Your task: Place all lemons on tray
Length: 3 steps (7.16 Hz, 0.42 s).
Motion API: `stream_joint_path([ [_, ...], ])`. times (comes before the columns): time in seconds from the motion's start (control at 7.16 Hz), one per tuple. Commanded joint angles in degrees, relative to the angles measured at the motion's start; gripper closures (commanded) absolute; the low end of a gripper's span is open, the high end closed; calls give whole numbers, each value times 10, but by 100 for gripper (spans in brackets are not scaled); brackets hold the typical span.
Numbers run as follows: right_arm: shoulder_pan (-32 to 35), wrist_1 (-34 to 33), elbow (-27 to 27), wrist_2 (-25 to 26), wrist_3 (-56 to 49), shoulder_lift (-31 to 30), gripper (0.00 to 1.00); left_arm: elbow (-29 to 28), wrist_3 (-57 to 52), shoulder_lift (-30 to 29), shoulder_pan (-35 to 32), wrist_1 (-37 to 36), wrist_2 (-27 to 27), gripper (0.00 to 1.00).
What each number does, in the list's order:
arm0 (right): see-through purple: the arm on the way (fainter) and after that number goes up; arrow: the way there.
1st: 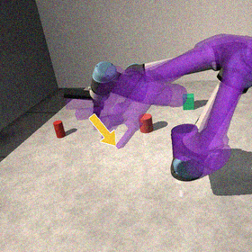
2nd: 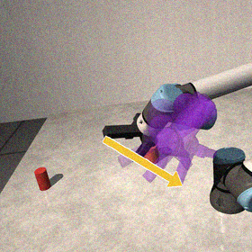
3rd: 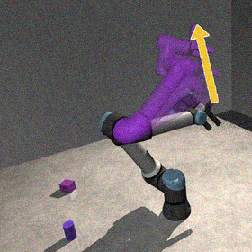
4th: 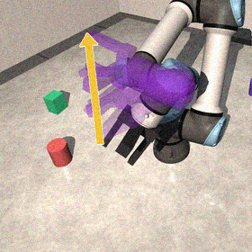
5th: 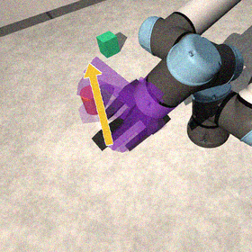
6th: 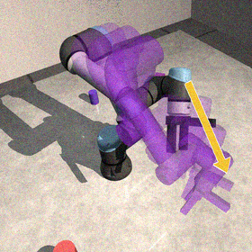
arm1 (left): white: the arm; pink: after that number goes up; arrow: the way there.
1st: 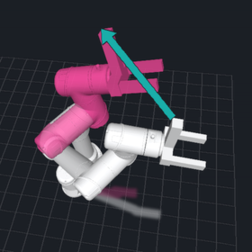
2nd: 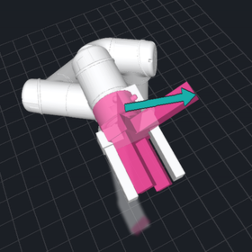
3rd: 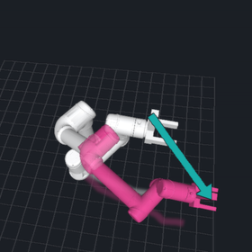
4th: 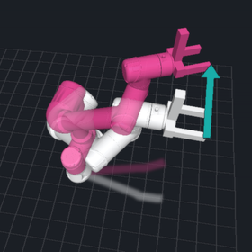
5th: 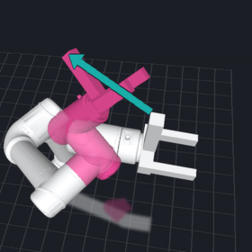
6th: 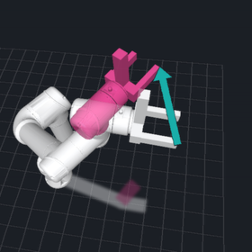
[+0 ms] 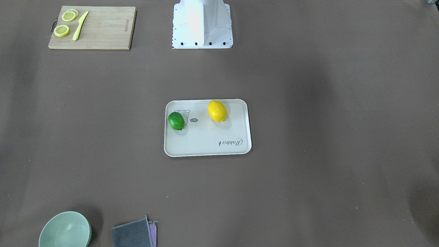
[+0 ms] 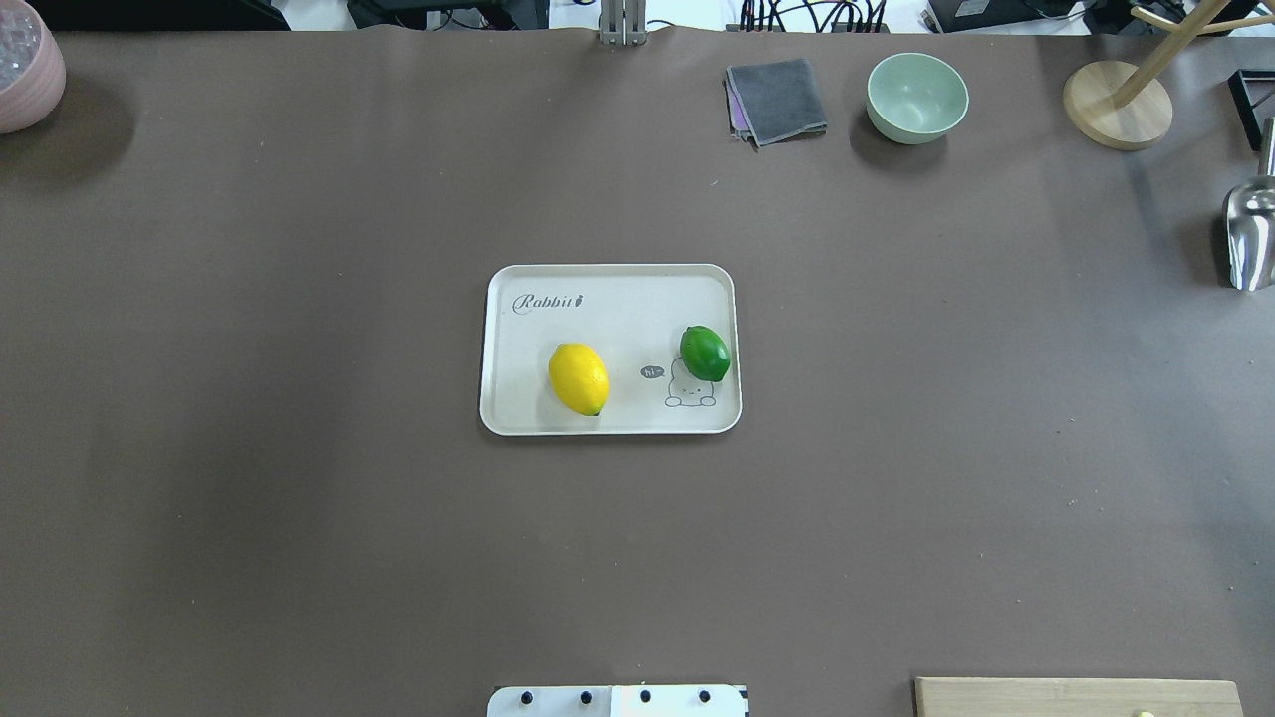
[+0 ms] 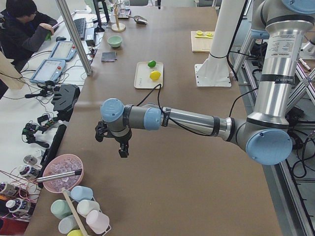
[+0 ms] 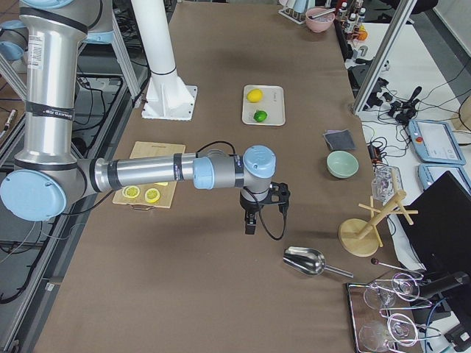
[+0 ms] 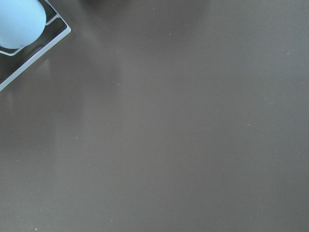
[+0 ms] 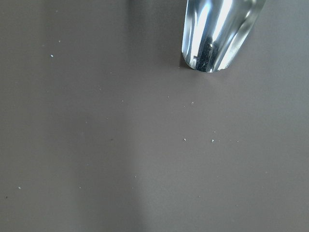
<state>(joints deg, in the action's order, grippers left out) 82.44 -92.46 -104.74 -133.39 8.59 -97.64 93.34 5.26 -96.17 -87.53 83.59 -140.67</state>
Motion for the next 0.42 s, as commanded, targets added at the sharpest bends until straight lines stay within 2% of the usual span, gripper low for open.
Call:
stream_joint_path([
  [0.0,-1,0,5,-2,-1,1,0,0,0,6,2,0,-11,2],
  [0.28,-1,0,5,-2,-1,1,0,3,0,6,2,1,-11,2],
])
